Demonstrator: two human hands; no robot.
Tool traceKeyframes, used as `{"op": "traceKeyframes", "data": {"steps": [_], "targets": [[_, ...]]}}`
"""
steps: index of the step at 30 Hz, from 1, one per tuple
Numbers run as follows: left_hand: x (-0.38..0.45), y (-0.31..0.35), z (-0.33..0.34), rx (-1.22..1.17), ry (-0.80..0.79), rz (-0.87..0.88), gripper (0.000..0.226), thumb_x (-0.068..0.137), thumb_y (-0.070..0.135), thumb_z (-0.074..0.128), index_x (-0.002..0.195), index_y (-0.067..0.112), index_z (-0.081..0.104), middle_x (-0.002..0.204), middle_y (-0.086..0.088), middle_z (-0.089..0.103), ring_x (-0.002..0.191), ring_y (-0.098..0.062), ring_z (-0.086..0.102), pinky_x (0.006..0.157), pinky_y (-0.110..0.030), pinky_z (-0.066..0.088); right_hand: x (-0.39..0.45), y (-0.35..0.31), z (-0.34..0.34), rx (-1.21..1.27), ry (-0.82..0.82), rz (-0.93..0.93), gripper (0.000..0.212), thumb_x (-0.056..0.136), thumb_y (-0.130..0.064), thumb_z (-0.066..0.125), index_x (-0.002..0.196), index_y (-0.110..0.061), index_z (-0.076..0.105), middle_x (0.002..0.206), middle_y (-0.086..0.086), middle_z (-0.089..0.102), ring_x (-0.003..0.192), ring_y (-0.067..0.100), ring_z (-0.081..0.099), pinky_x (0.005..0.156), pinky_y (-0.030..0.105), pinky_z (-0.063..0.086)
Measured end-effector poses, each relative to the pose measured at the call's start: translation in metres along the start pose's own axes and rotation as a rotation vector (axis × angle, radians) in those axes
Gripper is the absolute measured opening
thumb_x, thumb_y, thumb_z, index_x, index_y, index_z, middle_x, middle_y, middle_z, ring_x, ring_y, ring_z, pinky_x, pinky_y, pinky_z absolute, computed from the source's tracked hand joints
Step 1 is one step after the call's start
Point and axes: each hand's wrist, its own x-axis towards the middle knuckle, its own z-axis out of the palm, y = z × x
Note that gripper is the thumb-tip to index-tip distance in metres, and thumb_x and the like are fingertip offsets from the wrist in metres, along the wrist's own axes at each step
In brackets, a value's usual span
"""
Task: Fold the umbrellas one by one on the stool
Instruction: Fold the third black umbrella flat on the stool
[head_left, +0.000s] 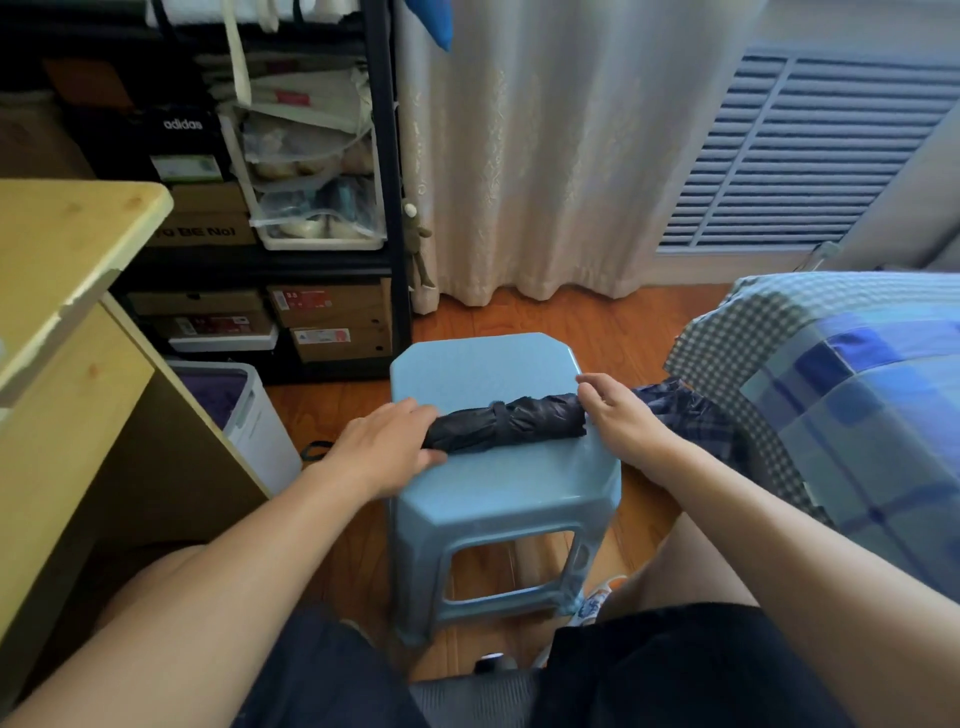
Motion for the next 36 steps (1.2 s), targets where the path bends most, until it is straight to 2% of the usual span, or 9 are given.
{"op": "traceKeyframes", "data": {"steps": [2, 7, 11, 14, 20, 24, 26, 30, 36], "targets": [[-0.008, 0.000, -0.005, 0.037, -0.006, 0.012, 0.030, 0.097, 0.056, 0.057, 0.111, 0.029, 0.053, 0.107, 0.006, 0.055, 0.100, -0.022, 0.060, 0.081, -0.043, 0.050, 0.000, 0.002, -0.008, -0.051, 0.016, -0.072, 0.049, 0.109, -0.036, 0.042, 0.151, -0.012, 0.045, 0.150, 0.007, 0.050, 0.138, 0.024, 0.045, 0.109, 0.033, 0.035], [-0.033, 0.010, -0.047, 0.054, 0.071, 0.103, 0.024, 0.095, 0.056, 0.058, 0.100, 0.034, 0.050, 0.100, 0.010, 0.056, 0.085, -0.018, 0.061, 0.070, -0.038, 0.051, -0.014, -0.030, -0.011, -0.739, -0.112, -0.685, 0.081, 0.088, -0.065, 0.063, 0.154, -0.025, 0.038, 0.153, -0.004, 0.043, 0.146, 0.026, 0.030, 0.122, 0.047, 0.026], [-0.043, 0.015, -0.144, 0.267, 0.257, 0.192, 0.029, 0.095, 0.056, 0.057, 0.105, 0.029, 0.055, 0.101, 0.007, 0.057, 0.090, -0.025, 0.065, 0.068, -0.040, 0.048, -0.002, -0.108, -0.052, -0.807, -0.010, -0.766, 0.046, 0.082, -0.058, 0.074, 0.107, -0.032, 0.047, 0.108, -0.005, 0.065, 0.105, 0.025, 0.062, 0.093, 0.038, 0.048], [-0.059, 0.008, -0.223, 0.421, 0.335, 0.175, 0.031, 0.097, 0.060, 0.052, 0.103, 0.029, 0.053, 0.099, 0.006, 0.065, 0.088, -0.023, 0.066, 0.066, -0.039, 0.047, 0.005, -0.174, -0.089, -0.735, -0.045, -0.691, 0.043, 0.079, -0.062, 0.075, 0.097, -0.034, 0.047, 0.097, -0.006, 0.069, 0.089, 0.023, 0.065, 0.072, 0.034, 0.050], [-0.097, -0.022, -0.288, 0.372, 0.402, 0.030, 0.036, 0.099, 0.065, 0.046, 0.109, 0.030, 0.049, 0.091, 0.012, 0.062, 0.077, -0.014, 0.063, 0.065, -0.036, 0.055, 0.003, -0.262, -0.140, -0.510, -0.065, -0.609, 0.044, 0.051, -0.064, 0.066, 0.081, -0.032, 0.062, 0.082, -0.010, 0.069, 0.075, 0.013, 0.065, 0.073, 0.031, 0.055], [-0.109, -0.063, -0.294, 0.357, 0.471, -0.008, 0.032, 0.097, 0.064, 0.049, 0.112, 0.036, 0.048, 0.106, 0.016, 0.064, 0.093, -0.012, 0.065, 0.070, -0.034, 0.053, 0.012, -0.284, -0.135, -0.225, -0.468, -0.508, 0.007, 0.071, -0.030, 0.080, 0.071, -0.025, 0.075, 0.069, 0.000, 0.069, 0.068, 0.022, 0.062, 0.070, 0.040, 0.053], [-0.110, -0.087, -0.294, 0.326, 0.524, -0.054, 0.034, 0.096, 0.062, 0.052, 0.116, 0.035, 0.050, 0.109, 0.016, 0.064, 0.097, -0.012, 0.065, 0.071, -0.034, 0.052, 0.031, -0.279, -0.135, -0.143, -0.427, -0.477, 0.018, 0.087, -0.022, 0.077, 0.070, -0.022, 0.069, 0.065, 0.001, 0.065, 0.065, 0.020, 0.063, 0.077, 0.047, 0.057], [-0.103, -0.122, -0.297, 0.246, 0.554, -0.139, 0.033, 0.098, 0.060, 0.052, 0.119, 0.035, 0.051, 0.105, 0.018, 0.062, 0.090, -0.008, 0.064, 0.073, -0.030, 0.053, 0.057, -0.283, -0.120, 0.392, -0.273, -0.319, 0.034, 0.097, -0.035, 0.065, 0.097, -0.002, 0.062, 0.079, 0.011, 0.061, 0.064, 0.023, 0.067, 0.083, 0.051, 0.059], [-0.069, -0.147, -0.300, 0.167, 0.549, -0.111, 0.034, 0.098, 0.060, 0.051, 0.120, 0.034, 0.050, 0.103, 0.020, 0.058, 0.087, -0.005, 0.061, 0.072, -0.026, 0.053, 0.047, -0.344, -0.076, 0.461, -0.250, -0.448, 0.040, 0.104, -0.053, 0.045, 0.140, -0.035, 0.044, 0.123, -0.003, 0.063, 0.089, 0.020, 0.075, 0.061, 0.037, 0.061]]}}
